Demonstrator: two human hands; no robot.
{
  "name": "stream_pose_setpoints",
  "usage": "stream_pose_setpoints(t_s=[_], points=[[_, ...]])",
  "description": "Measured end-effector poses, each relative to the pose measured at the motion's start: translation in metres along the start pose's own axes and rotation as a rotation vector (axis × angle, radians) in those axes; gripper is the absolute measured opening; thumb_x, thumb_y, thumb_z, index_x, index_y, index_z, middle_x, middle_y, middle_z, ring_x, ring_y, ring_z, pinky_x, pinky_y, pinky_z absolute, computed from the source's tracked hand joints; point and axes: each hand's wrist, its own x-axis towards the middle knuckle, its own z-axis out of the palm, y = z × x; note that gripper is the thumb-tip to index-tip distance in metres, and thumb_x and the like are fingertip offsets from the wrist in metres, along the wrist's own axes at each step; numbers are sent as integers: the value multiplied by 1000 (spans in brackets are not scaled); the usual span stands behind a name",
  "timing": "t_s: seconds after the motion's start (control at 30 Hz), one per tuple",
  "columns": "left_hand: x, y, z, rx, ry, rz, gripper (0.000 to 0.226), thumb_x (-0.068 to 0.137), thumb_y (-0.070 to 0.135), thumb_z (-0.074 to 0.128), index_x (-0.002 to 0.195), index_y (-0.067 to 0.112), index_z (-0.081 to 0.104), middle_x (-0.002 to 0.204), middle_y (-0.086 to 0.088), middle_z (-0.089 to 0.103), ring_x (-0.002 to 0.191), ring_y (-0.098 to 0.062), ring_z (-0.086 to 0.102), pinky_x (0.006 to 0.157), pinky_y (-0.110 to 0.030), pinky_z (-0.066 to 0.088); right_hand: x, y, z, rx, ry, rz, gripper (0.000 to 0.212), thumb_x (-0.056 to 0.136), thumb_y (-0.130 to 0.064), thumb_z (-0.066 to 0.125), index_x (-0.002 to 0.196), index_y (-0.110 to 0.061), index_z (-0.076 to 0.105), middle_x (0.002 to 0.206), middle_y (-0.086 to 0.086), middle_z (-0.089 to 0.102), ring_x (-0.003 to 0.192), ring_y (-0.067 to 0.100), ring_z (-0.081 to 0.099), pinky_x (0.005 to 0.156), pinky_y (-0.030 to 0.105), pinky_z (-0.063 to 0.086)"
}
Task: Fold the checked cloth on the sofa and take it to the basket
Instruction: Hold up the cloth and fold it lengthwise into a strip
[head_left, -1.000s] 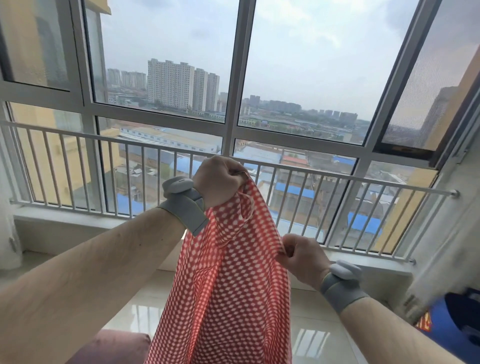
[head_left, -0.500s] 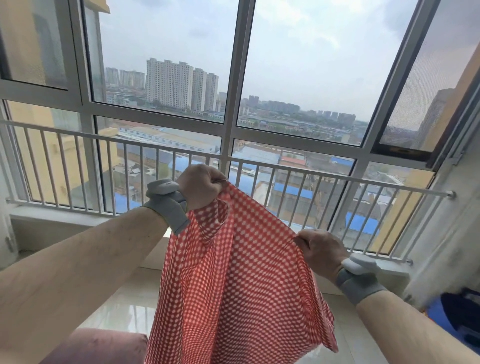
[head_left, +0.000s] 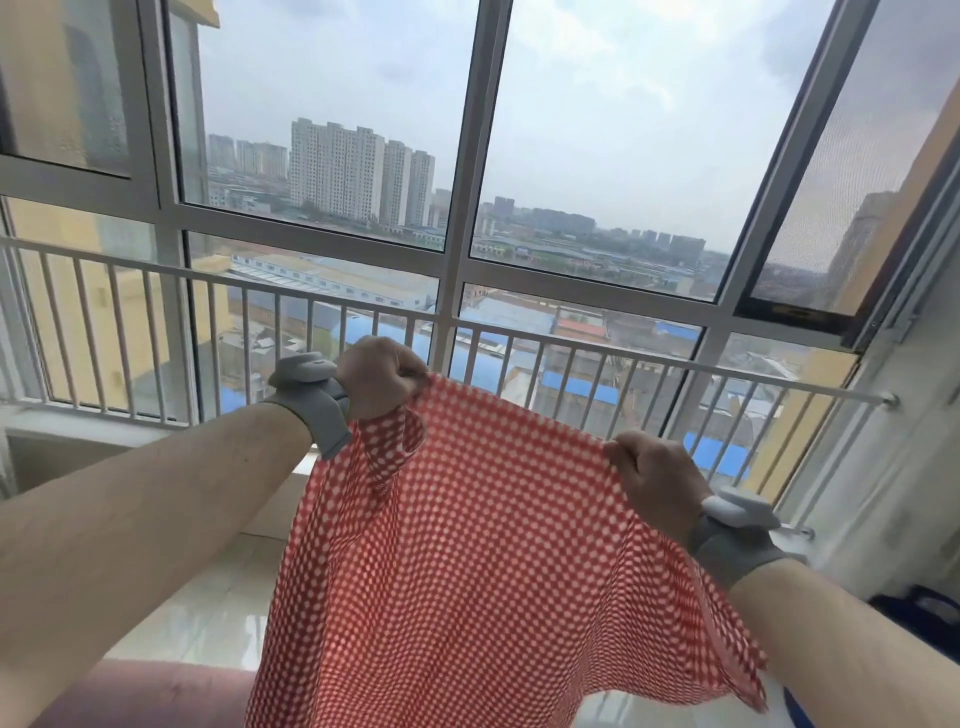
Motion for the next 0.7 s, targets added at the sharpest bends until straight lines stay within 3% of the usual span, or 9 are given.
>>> stream_pose_setpoints(t_s=[0.17, 0.23, 0.4, 0.57, 0.7], points=[[7, -9, -8, 11, 9, 14, 27, 91, 8, 58, 116, 3, 66, 112, -13, 70, 100, -29, 65, 93, -37, 50, -3, -10, -17, -62, -90, -199, 21, 88, -42, 61, 74, -29, 54, 58, -17, 50, 52, -3, 52, 51, 8, 34], [10, -13, -10, 21, -12, 22, 27, 91, 8, 58, 115, 4, 67, 112, -12, 70, 100, -28, 65, 94, -37, 50, 1, -11, -21, -67, -88, -234, 22, 85, -39, 65, 71, -31, 52, 58, -17, 50, 53, -3, 52, 53, 8, 35], [17, -22, -6, 2, -38, 72, 23, 88, 10, 62, 110, 7, 71, 105, -11, 72, 92, -26, 67, 91, -36, 52, 13, -4, -25, -37, -40, -148, 24, 87, -34, 69, 67, -23, 62, 55, -11, 57, 52, 5, 54, 53, 16, 37], [22, -35, -5, -113, 12, 96, 17, 84, 9, 68, 99, 10, 75, 91, -3, 74, 80, -18, 68, 84, -32, 56, 17, 1, -24, -60, -47, -128, 17, 90, -29, 67, 80, -18, 75, 62, -14, 62, 61, 10, 62, 63, 28, 52], [22, -34, 3, -266, 62, 103, 14, 82, 10, 69, 94, 12, 75, 80, 6, 70, 73, -7, 65, 78, -26, 56, 24, 2, -21, -32, -54, -43, 19, 91, -26, 65, 81, -15, 77, 62, -9, 63, 60, 12, 60, 61, 25, 47]])
